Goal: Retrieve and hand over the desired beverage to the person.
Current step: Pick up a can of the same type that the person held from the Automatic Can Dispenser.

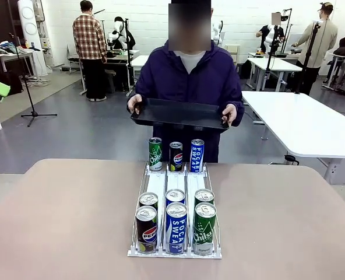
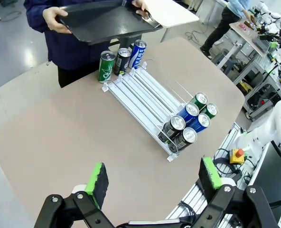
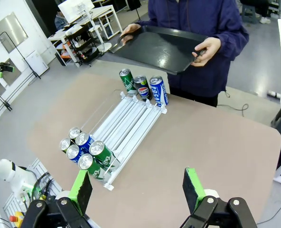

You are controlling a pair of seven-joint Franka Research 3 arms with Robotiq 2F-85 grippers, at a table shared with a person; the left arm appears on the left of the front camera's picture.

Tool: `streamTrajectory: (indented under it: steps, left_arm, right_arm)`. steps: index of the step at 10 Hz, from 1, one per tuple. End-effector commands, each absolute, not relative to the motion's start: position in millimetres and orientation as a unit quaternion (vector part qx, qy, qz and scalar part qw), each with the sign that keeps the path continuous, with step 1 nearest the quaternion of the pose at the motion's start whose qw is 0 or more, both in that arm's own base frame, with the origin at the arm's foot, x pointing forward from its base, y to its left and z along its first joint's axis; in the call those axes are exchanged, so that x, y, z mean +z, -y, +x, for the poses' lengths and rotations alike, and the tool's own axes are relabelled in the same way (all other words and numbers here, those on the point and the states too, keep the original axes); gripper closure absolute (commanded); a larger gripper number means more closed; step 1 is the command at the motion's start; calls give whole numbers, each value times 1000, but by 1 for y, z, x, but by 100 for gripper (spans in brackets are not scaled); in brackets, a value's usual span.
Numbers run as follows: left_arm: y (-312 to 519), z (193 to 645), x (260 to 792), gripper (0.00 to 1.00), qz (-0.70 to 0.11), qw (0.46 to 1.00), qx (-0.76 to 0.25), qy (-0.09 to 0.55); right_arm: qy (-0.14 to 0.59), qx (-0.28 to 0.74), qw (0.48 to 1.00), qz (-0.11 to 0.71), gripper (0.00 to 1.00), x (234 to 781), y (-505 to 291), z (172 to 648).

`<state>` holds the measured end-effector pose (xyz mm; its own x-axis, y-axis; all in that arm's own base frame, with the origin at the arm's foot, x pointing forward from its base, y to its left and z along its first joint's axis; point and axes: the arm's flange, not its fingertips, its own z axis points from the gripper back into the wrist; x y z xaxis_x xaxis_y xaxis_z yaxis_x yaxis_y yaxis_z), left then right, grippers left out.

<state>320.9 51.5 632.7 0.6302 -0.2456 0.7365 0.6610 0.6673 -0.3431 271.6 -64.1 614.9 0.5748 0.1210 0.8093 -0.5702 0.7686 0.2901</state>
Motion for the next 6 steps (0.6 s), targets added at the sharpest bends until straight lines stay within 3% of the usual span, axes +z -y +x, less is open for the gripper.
streamTrajectory:
  steps: [1,6]
  left_arm:
    - [-53,322,633,0,-312,841,-278,343]
    - [-53,322,633,0,-312,841,-278,343]
  right_arm:
    - [413,211,841,280,0,615,64,274]
    - [413,211,841,280,0,615,64,274]
